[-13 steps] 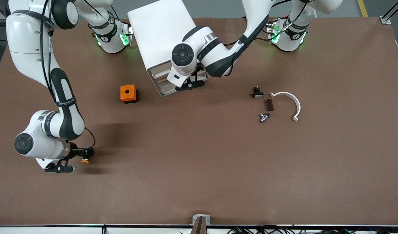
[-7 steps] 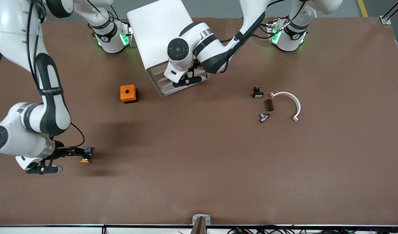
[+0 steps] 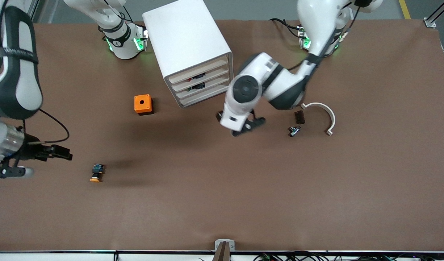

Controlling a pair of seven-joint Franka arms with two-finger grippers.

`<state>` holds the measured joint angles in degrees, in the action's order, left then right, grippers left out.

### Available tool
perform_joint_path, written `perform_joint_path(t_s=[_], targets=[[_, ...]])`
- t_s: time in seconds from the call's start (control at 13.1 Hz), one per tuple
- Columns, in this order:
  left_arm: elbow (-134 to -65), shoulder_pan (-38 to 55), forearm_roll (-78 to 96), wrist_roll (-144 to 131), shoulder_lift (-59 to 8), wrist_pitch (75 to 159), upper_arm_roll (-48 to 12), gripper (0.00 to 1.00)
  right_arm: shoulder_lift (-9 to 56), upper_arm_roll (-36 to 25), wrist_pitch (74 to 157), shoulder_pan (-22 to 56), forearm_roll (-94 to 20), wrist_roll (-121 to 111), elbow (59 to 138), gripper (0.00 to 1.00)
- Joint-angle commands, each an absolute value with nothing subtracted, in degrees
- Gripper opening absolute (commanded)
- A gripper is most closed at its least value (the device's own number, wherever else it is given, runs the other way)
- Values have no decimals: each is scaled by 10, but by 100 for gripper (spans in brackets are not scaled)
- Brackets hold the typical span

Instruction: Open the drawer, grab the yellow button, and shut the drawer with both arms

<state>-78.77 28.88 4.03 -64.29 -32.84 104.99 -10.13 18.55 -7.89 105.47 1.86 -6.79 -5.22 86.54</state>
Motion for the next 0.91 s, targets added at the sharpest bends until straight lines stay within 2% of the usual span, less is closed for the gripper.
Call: perform_joint_path(t_s=[0.0,0.38,0.84], targets=[[-792,217,-7,-643,-284,1042,-107,100,106,-76,1004,32,-18,15,885,100],[-793,91,-54,-498,-211,994,-107,100,37,-69,935,36,-20,21,885,100],[-795,5,-55,-295,-124,924,-107,100,-17,-48,926,11,-18,23,891,100]])
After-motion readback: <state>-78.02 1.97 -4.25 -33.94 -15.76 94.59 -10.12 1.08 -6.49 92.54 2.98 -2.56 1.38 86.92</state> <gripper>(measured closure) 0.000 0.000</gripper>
